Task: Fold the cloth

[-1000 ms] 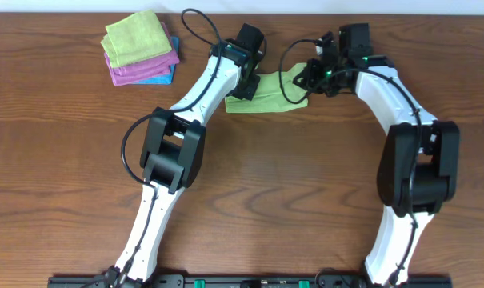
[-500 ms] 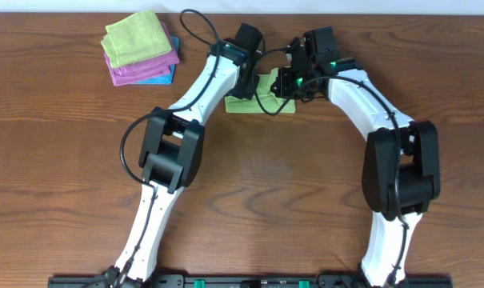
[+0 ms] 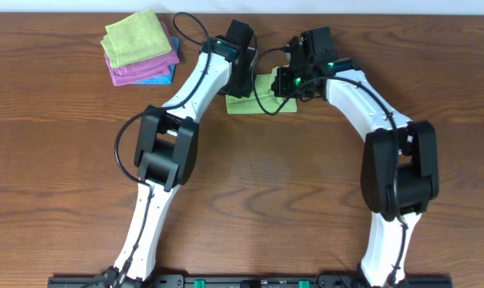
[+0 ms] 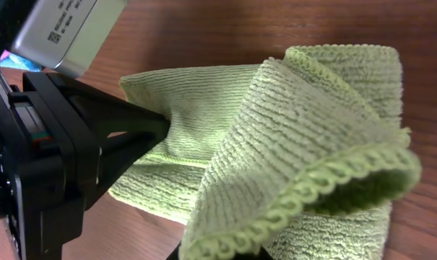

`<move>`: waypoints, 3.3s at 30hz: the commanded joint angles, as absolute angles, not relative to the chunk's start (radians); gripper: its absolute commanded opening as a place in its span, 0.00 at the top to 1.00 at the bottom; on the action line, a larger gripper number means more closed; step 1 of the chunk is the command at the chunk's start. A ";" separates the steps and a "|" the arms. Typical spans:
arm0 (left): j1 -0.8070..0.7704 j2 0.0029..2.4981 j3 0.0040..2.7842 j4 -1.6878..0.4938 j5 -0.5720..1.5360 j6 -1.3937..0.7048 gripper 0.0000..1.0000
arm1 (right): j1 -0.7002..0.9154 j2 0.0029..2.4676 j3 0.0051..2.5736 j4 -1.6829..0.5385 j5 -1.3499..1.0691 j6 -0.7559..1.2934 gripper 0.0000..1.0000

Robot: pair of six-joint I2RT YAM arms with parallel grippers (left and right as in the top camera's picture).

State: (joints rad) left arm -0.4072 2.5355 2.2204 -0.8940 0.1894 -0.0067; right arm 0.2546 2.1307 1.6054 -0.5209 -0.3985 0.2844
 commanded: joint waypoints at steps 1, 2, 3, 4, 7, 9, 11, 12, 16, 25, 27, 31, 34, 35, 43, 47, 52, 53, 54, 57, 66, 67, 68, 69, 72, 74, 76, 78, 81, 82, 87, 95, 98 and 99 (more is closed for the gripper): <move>-0.398 2.460 2.233 -0.902 0.238 -0.024 0.94 | 0.287 2.114 1.625 -0.508 -0.392 0.292 0.99; -0.395 2.453 2.238 -0.903 0.237 -0.023 0.94 | 0.291 2.114 1.625 -0.505 -0.391 0.297 0.99; -0.392 2.445 2.241 -0.904 0.238 -0.023 0.95 | 0.295 2.114 1.625 -0.504 -0.388 0.302 0.99; -0.387 2.436 2.243 -0.905 0.238 -0.023 0.94 | 0.302 2.114 1.625 -0.502 -0.383 0.303 0.99; -0.373 2.417 2.243 -0.908 0.238 -0.024 0.94 | 0.319 2.114 1.625 -0.500 -0.361 0.310 0.99; -0.366 2.408 2.243 -0.912 0.238 -0.023 0.94 | 0.326 2.114 1.625 -0.497 -0.359 0.311 0.99; -0.360 2.405 2.243 -0.912 0.238 -0.023 0.94 | 0.331 2.115 1.625 -0.497 -0.340 0.322 0.99; -0.358 2.403 2.243 -0.913 0.238 -0.023 0.94 | 0.331 2.115 1.625 -0.497 -0.339 0.322 0.99; -0.349 2.394 2.243 -0.913 0.237 -0.023 0.94 | 0.334 2.115 1.625 -0.498 -0.340 0.329 0.99; -0.286 2.322 2.243 -0.919 0.239 -0.024 0.94 | 0.359 2.133 1.625 -0.477 -0.347 0.329 0.99; -0.259 2.295 2.243 -0.928 0.263 -0.023 0.94 | 0.370 2.134 1.625 -0.459 -0.348 0.329 0.99; -0.222 2.272 2.243 -0.933 0.311 -0.023 0.94 | 0.387 2.137 1.625 -0.429 -0.347 0.328 0.99; -0.200 2.268 2.243 -0.938 0.313 -0.023 0.94 | 0.399 2.148 1.625 -0.414 -0.348 0.329 0.99; -0.194 2.268 2.243 -0.941 0.313 -0.023 0.94 | 0.402 2.155 1.625 -0.414 -0.348 0.329 0.99; -0.163 2.268 2.243 -0.942 0.346 -0.023 0.95 | 0.413 2.208 1.625 -0.404 -0.347 0.344 0.99; -0.159 2.268 2.243 -0.942 0.350 -0.023 0.95 | 0.413 2.210 1.625 -0.375 -0.345 0.344 0.99; -0.156 2.268 2.243 -0.942 0.363 -0.023 0.94 | 0.413 2.211 1.625 -0.328 -0.317 0.344 0.99; -0.155 2.268 2.243 -0.942 0.363 -0.023 0.94 | 0.413 2.211 1.625 -0.323 -0.318 0.344 0.99; -0.155 2.268 2.243 -0.942 0.363 -0.023 0.94 | 0.413 2.211 1.625 -0.320 -0.318 0.344 0.99; -0.155 2.268 2.243 -0.942 0.363 -0.023 0.95 | 0.413 2.211 1.625 -0.323 -0.318 0.344 0.99; -0.155 2.268 2.243 -0.942 0.363 -0.023 0.94 | 0.412 2.211 1.625 -0.323 -0.318 0.384 0.01; -0.155 2.268 2.243 -0.941 0.360 -0.023 0.94 | 0.412 2.211 1.625 -0.320 -0.319 0.395 0.01; -0.155 2.268 2.243 -0.941 0.355 -0.022 0.94 | 0.412 2.210 1.625 -0.317 -0.322 0.405 0.01; -0.153 2.268 2.243 -0.941 0.355 -0.022 0.94 | 0.411 2.210 1.626 -0.315 -0.323 0.412 0.01; -0.139 2.268 2.243 -0.942 0.356 -0.022 0.94 | 0.404 2.210 1.637 -0.322 -0.356 0.416 0.01; -0.125 2.268 2.243 -0.944 0.358 -0.022 0.94 | 0.393 2.208 1.660 -0.332 -0.407 0.415 0.01; -0.112 2.268 2.243 -0.953 0.376 -0.022 0.94 | 0.379 2.198 1.693 -0.362 -0.440 0.414 0.01; -0.105 2.268 2.243 -0.969 0.402 -0.022 0.87 | 0.361 2.176 1.743 -0.433 -0.426 0.378 0.01; -0.105 2.268 2.243 -0.976 0.434 -0.014 0.63 | 0.334 2.135 1.820 -0.574 -0.340 0.318 0.01; -0.105 2.268 2.243 -0.974 0.458 -0.011 0.57 | 0.325 2.116 1.849 -0.632 -0.294 0.297 0.01; -0.108 2.268 2.241 -0.982 0.591 0.000 0.17 | 0.285 2.001 1.953 -0.880 -0.054 0.212 0.01; -0.158 2.260 2.241 -1.113 0.532 0.024 0.12 | 0.259 1.718 1.945 -1.228 0.274 0.163 0.14; -0.171 2.232 2.241 -1.134 0.522 0.028 0.16 | 0.259 1.607 1.897 -1.306 0.292 0.167 0.16; -0.176 2.215 2.241 -1.137 0.517 0.035 0.16 | 0.259 1.558 1.872 -1.318 0.298 0.172 0.16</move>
